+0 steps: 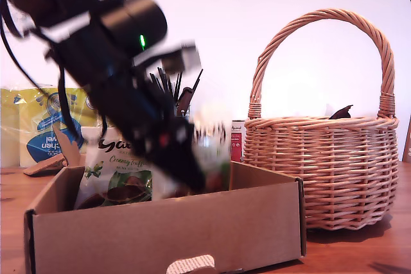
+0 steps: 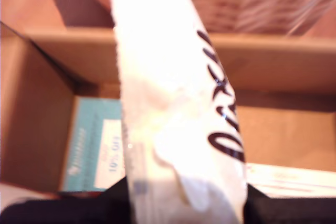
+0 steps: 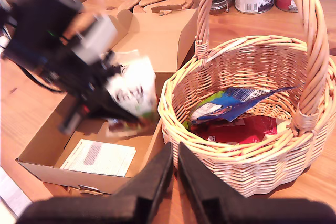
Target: Move the bags of Easter eggs from the cardboard box on the left into the woven basket on the right side.
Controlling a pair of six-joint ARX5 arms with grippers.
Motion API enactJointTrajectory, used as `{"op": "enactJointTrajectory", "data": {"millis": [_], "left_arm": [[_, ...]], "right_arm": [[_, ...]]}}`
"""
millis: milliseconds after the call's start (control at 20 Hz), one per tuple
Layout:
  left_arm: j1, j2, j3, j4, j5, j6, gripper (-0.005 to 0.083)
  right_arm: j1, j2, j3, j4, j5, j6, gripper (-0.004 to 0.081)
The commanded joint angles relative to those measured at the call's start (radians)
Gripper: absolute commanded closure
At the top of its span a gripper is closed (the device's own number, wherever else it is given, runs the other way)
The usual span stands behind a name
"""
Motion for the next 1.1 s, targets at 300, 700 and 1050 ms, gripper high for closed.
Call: {"op": "enactJointTrajectory", "data": {"millis": [300,700,1050], "left_arm": [[-0.018,-0.192,0.014,-0.029,0.035,-0.006,0.0717],[-0.117,-0.245,0.014,0.014,0.034,-0.006,0.0717],[-0.166,-0.233,0.014,0.245,-0.008,-0.001,0.0718]], "right_arm": [[0.004,0.0,0.021,-0.002,0.023,-0.003,0.0783],[0.004,0.0,0.055,-0.107,0.027,-0.006,0.0783],[0.004,0.0,0.089,-0.168,0.078,-0.037,0.0783]]}}
